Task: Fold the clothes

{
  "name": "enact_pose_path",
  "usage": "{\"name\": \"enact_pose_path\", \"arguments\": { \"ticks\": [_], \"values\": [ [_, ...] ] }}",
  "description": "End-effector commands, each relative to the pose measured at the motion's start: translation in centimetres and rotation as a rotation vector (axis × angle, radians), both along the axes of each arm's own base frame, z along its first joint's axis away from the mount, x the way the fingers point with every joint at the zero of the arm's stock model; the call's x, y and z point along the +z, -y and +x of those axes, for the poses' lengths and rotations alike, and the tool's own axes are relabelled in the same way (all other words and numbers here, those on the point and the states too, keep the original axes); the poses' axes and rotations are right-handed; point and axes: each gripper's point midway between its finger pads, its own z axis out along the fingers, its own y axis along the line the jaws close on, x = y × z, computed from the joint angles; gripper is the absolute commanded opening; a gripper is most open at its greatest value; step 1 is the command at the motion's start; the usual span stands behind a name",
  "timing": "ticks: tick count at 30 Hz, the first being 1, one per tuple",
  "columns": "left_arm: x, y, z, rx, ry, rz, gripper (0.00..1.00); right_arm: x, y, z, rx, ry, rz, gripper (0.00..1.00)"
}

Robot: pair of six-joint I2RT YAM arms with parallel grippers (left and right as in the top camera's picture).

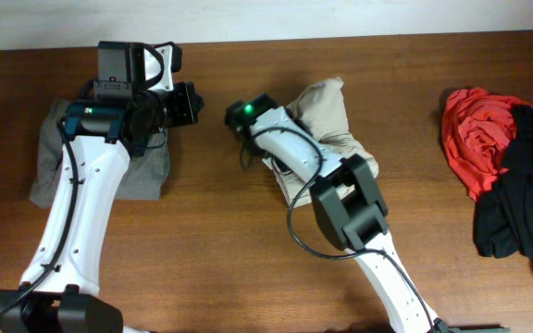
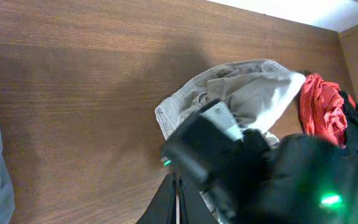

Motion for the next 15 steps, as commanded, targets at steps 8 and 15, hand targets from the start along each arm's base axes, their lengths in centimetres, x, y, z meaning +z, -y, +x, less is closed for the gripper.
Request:
{"name": "enact_pose_path", "arguments": {
  "ticks": [8, 15],
  "values": [
    [0.0, -0.1, -0.3, -0.013, 0.008, 0.019, 0.04, 1.6, -1.9, -1.4, -0.031, 0.035, 0.000, 0.28],
    [-0.1, -0.4, -0.2, -0.001, 0.009, 0.034, 0.04, 5.4, -3.0, -1.2, -0.048, 0.068, 0.090, 0.33]
  ]
}}
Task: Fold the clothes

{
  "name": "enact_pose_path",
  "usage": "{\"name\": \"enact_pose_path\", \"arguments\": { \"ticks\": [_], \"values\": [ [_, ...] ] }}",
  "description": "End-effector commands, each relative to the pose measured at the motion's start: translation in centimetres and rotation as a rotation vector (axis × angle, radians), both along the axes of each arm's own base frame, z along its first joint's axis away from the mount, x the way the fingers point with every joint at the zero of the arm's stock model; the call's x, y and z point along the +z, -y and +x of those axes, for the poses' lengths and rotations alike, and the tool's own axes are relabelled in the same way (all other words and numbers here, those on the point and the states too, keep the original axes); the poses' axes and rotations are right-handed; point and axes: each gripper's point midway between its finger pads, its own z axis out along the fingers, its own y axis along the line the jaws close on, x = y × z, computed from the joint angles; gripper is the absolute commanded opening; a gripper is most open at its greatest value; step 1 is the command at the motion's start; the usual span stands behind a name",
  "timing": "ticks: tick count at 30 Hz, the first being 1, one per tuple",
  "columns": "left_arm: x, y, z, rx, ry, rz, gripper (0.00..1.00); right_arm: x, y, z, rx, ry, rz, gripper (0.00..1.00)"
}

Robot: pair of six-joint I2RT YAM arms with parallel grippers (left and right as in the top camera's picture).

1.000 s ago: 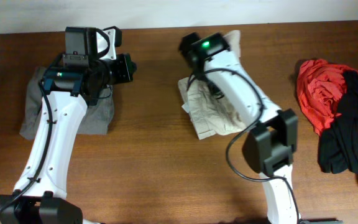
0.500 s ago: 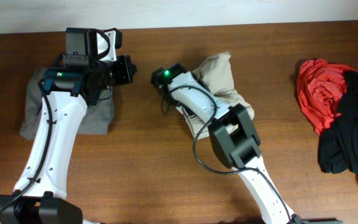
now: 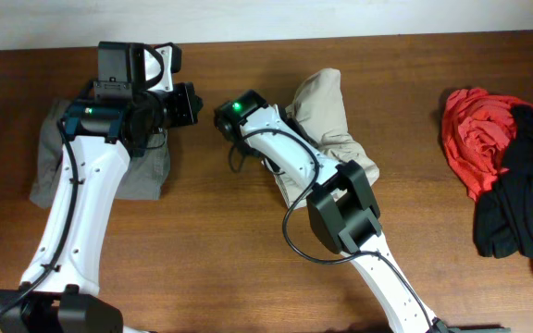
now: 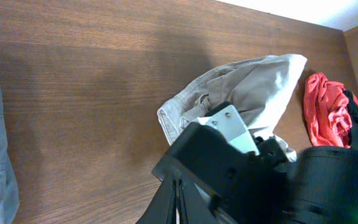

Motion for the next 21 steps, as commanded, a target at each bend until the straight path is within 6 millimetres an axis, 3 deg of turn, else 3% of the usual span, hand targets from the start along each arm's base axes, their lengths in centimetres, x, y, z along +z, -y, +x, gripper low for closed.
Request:
{"name": "enact_pose_path", "arguments": {
  "ticks": [1, 4, 10, 19, 21],
  "values": [
    [0.1, -0.2, -0.2, -0.006, 0.014, 0.021, 0.04, 2.5, -1.8, 0.1, -0.016, 0.064, 0.102, 0.34],
    [0.1, -0.2, -0.2, -0.007, 0.014, 0.021, 0.04, 2.9, -2.1, 0.3, -0.018, 0.074, 0.122, 0.36],
    [0.6, -0.2, 0.1, -0.006, 0.033, 0.019, 0.04, 1.3, -4.3, -0.7, -0.029, 0.000, 0.255, 0.36],
    [4.6, -0.5, 0.7, 0.012, 0.136, 0.025, 0.05, 0.4, -7.8, -2.1, 0.080, -0.094, 0.336, 0.35],
    [5.5, -0.5, 0.7, 0.012, 0.159, 0.022, 0.05, 0.4, -8.3, -2.4, 0.094, -0.093, 0.331, 0.39]
  ]
}}
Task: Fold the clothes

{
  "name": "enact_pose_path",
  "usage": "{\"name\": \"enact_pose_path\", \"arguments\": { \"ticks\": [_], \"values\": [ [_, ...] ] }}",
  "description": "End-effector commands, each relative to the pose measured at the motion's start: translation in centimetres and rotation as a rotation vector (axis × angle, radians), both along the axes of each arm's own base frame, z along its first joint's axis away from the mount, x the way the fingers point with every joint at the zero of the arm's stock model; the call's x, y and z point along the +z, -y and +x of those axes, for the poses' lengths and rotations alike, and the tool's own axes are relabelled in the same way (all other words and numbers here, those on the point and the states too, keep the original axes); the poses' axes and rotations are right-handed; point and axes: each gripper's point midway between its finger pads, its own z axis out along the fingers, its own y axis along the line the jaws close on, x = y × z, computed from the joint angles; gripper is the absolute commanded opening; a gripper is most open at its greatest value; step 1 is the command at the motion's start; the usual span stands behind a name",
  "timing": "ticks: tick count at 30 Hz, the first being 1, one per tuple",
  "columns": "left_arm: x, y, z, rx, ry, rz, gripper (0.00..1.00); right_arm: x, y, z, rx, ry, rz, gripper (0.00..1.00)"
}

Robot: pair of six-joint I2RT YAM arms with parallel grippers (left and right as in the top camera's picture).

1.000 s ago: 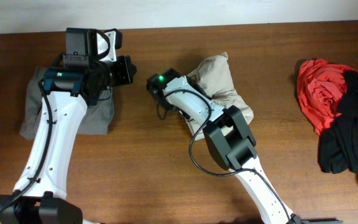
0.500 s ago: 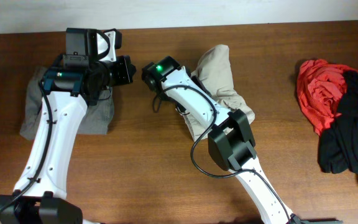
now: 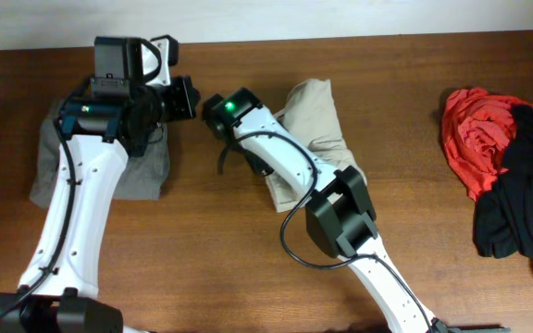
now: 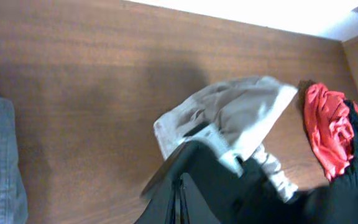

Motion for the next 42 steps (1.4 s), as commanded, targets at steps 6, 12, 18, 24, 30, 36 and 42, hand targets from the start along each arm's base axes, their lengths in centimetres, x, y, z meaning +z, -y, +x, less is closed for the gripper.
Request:
{"name": "enact_pose_path", "arguments": {
  "ticks": [6, 12, 18, 24, 30, 36, 42],
  "values": [
    [5.5, -0.6, -0.4, 0.015, 0.146, 0.025, 0.07, 3.1, -2.1, -0.4, 0.062, 0.066, 0.036, 0.61],
    [6.2, -1.2, -0.6, 0.039, 0.167, 0.043, 0.12, 6.1, -2.3, -0.1, 0.057, 0.115, 0.090, 0.61],
    [6.2, -1.2, -0.5, 0.043, 0.169, 0.047, 0.14, 10.3, -2.2, -0.1, 0.053, 0.189, 0.162, 0.65],
    [6.2, -1.4, -0.5, 0.050, 0.168, 0.053, 0.15, 14.6, -0.9, -0.1, 0.009, 0.258, 0.254, 0.64],
    [6.1, -1.4, -0.6, 0.049, 0.164, 0.053, 0.16, 17.1, 4.3, 2.1, -0.187, 0.279, 0.429, 0.09],
    [6.1, -1.4, -0.6, 0.049, 0.164, 0.054, 0.17, 14.5, 11.1, 4.1, -0.470, 0.104, 0.689, 0.04],
    [6.1, -1.5, -0.5, 0.054, 0.165, 0.058, 0.17, 10.1, 13.6, 2.2, -0.535, -0.121, 0.763, 0.04]
  ]
}}
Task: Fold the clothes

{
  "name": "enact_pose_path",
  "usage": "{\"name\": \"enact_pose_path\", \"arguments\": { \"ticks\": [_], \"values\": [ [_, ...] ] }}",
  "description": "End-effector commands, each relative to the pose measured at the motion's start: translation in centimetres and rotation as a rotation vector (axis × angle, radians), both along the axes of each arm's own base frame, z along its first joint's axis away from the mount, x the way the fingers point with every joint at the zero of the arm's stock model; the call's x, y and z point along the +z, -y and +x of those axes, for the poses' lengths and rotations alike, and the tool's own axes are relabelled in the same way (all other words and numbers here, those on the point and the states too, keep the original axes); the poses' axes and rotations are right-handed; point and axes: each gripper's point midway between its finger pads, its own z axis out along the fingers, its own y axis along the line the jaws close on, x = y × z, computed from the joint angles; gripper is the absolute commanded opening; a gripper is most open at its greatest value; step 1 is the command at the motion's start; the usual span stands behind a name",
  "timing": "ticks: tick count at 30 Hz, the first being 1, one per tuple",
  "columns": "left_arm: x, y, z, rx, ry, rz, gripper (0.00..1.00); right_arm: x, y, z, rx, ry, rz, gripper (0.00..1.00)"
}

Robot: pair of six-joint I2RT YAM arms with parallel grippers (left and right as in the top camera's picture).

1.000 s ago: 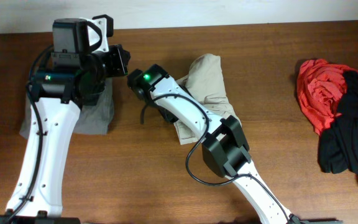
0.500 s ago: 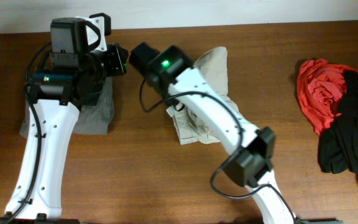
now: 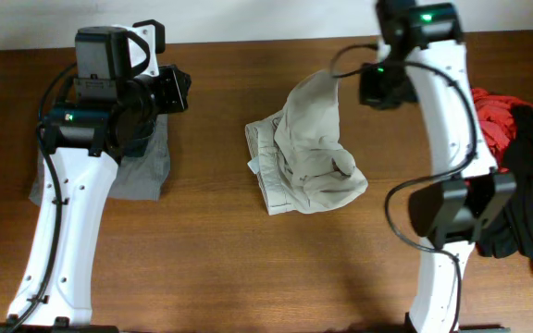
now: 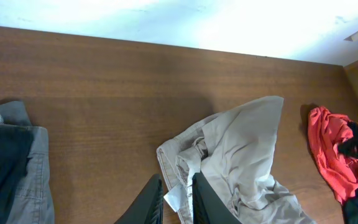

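Note:
The crumpled beige shorts (image 3: 305,159) lie mid-table, waistband to the left; the left wrist view shows them as well (image 4: 241,155). A folded grey garment (image 3: 148,166) lies at the far left under my left arm. My left gripper (image 3: 176,90) hangs over bare wood between the two. Its fingers (image 4: 207,199) stand a little apart with nothing between them. My right gripper (image 3: 382,88) is up at the back right, just right of the shorts' top corner; its jaws do not show.
A heap of red cloth (image 3: 475,129) and black cloth (image 3: 526,203) sits at the right edge. The red cloth (image 4: 328,149) also shows in the left wrist view. The table's back edge meets a white wall.
My right arm has gone from lying over the beige shorts to the back right, leaving them uncovered. My left gripper's fingers, then together, now stand apart.
First my right arm lay across the beige shorts with its head at their left edge. Over the following moments it and the shorts sat a little further left. Now the arm is away at the back right and the shorts lie alone mid-table.

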Motion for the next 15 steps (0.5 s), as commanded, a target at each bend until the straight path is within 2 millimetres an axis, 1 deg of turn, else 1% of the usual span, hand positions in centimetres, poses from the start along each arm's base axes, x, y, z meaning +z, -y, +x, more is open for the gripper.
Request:
{"name": "enact_pose_path", "arguments": {
  "ticks": [1, 5, 10, 12, 14, 15],
  "values": [
    [1.9, -0.2, -0.2, 0.000, 0.052, 0.016, 0.17, -2.6, -4.9, -2.4, 0.141, -0.133, 0.208, 0.04],
    [1.8, -0.2, -0.2, 0.000, 0.051, 0.016, 0.17, -5.6, -9.3, -5.3, 0.277, -0.242, 0.299, 0.04],
    [1.8, -0.2, -0.2, 0.000, 0.051, 0.016, 0.17, -9.7, -14.6, -8.1, 0.392, -0.296, 0.317, 0.04],
    [1.8, -0.2, -0.3, 0.000, 0.047, 0.016, 0.17, -11.9, -16.4, -8.8, 0.400, -0.293, 0.310, 0.04],
    [1.7, -0.2, -0.4, -0.001, 0.042, 0.016, 0.17, -14.4, -17.8, -9.2, 0.373, -0.278, 0.308, 0.04],
    [1.6, -0.2, -0.4, -0.001, 0.040, 0.017, 0.17, -15.2, -18.0, -9.2, 0.352, -0.275, 0.308, 0.04]
  ]
}}
